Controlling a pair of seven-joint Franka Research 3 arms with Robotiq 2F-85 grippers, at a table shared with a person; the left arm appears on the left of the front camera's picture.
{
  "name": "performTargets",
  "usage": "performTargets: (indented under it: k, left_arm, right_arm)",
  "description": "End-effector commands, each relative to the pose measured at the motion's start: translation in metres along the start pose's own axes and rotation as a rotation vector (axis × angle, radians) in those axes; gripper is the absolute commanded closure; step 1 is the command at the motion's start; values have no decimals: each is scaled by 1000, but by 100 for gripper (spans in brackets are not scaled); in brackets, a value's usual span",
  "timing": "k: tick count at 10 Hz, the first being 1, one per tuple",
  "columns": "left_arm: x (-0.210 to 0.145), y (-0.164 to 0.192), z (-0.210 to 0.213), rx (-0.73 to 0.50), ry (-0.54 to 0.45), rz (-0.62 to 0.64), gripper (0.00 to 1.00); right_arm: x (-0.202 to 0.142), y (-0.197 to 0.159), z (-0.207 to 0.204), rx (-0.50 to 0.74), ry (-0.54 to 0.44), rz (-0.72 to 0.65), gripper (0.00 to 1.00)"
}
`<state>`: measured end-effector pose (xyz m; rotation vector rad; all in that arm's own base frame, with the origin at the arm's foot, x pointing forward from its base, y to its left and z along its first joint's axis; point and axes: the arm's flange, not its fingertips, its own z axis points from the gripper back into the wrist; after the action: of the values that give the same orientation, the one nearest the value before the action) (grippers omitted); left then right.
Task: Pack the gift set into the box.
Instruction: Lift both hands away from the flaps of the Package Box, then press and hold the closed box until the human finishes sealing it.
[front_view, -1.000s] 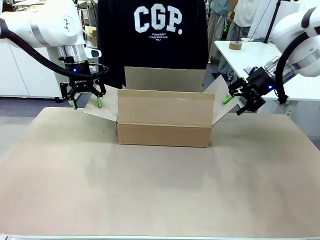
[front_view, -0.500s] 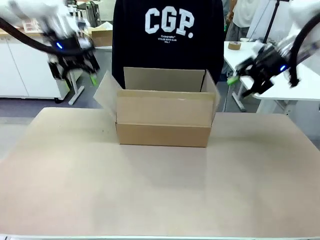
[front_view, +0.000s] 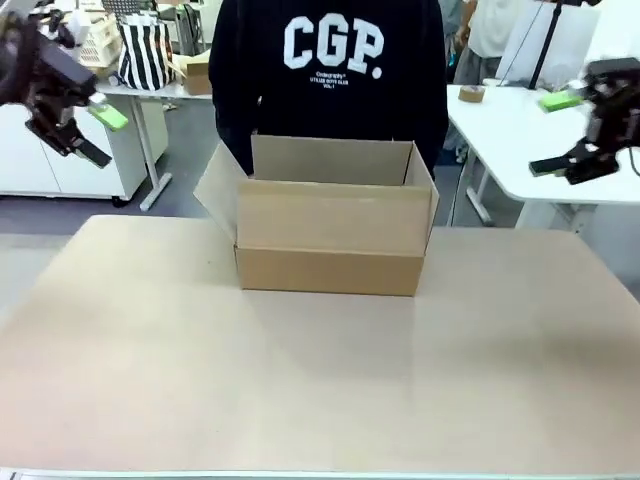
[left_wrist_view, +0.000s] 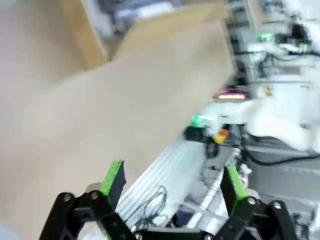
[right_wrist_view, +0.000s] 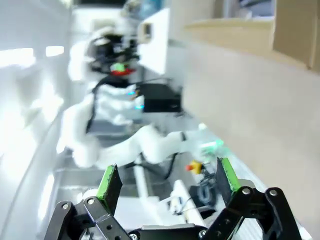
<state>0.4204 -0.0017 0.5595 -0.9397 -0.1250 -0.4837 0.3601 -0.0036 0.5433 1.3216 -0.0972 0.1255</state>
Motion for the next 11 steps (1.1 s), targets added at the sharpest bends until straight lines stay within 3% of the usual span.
performTargets:
  k: [1, 2, 3, 11]
  left_arm:
    - [-14, 46, -5, -469, -111, -65, 0]
    - [-14, 59, -6, -513, -255, -13, 0]
    - [-17, 23, 0, -153, -61, -41, 0]
    - [-17, 23, 0, -153, -61, -41, 0]
  right_arm:
    - [-6, -37, 35, 175, -19, -11, 0]
    - [-3, -53, 49, 202, -151, -44, 0]
    - [-14, -16, 17, 94, 1, -6, 0]
    - [-14, -16, 17, 94, 1, -6, 0]
